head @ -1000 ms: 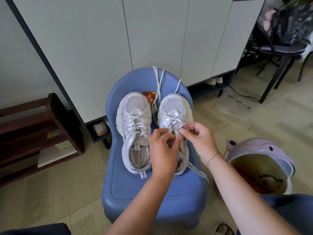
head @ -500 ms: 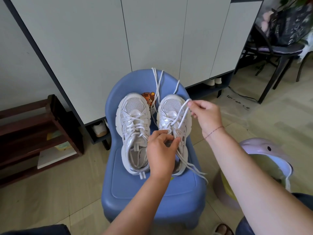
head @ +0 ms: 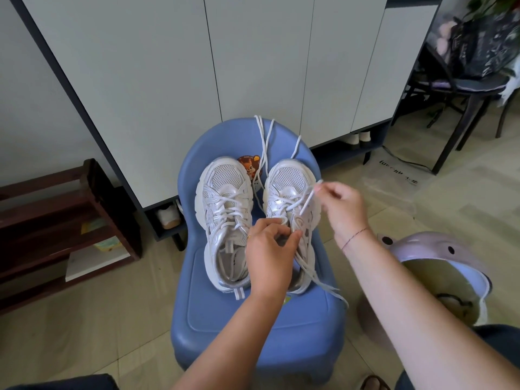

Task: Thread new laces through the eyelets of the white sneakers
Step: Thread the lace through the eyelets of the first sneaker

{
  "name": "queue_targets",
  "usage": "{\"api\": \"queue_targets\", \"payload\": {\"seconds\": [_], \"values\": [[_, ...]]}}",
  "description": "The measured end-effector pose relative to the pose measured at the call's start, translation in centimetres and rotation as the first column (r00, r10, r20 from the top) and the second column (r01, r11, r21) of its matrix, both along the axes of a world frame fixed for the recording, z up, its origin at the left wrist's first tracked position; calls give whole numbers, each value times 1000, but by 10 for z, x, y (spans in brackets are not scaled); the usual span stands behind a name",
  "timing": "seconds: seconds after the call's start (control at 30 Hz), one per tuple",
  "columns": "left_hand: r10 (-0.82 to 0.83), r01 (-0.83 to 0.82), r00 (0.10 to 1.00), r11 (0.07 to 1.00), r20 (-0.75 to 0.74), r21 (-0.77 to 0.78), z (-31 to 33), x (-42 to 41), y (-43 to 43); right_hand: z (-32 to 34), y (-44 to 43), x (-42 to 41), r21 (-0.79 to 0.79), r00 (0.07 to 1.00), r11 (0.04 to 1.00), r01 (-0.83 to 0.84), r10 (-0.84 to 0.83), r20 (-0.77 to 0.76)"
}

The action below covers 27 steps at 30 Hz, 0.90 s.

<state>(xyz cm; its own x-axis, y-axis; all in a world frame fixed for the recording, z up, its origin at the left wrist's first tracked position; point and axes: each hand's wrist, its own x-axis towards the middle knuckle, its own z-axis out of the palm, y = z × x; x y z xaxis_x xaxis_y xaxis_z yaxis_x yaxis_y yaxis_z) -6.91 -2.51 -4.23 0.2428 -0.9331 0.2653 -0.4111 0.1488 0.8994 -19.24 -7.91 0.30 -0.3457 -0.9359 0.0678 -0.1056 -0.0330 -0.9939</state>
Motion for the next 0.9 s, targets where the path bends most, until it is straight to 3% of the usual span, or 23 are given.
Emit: {"api": "queue_targets", "payload": {"seconds": [0.07,0.13,0.27,0.37,0.5,0.63,0.7,0.8,0.9], "values": [[1,-1,1000,1000,-3,8,0,0,0,17,-10,-12,-23,983,995,100,-95,156],[6,-6,1000,1000,-12,10,0,-2,1,19,-12,-18,-9,973,994,107,-103,208],[25,-25,1000,1000,5,2,-1,-3,1,-15,16,1,187,993,980,-68,48,112],[22,-22,1000,1000,8,-1,1,-3,1,-30,25,12,117,990,990,-77,62,127],[10,-10,1000,1000,27,14,2,-2,1,-24,13,12,46,995,994,-96,97,-32],[20,-20,1000,1000,16,15,2,-4,1,-18,11,9,76,965,984,-164,176,-196],[12,-13,1000,1000,20,9,2,-2,1,-12,7,2,52,990,996,-79,84,-110],[-11,11,1000,1000,-2,12,2,0,1,5,-3,-17,-20,976,986,165,-161,147],[-3,3,1000,1000,1,12,1,-1,1,1,-1,-22,23,980,992,125,-127,152]]}}
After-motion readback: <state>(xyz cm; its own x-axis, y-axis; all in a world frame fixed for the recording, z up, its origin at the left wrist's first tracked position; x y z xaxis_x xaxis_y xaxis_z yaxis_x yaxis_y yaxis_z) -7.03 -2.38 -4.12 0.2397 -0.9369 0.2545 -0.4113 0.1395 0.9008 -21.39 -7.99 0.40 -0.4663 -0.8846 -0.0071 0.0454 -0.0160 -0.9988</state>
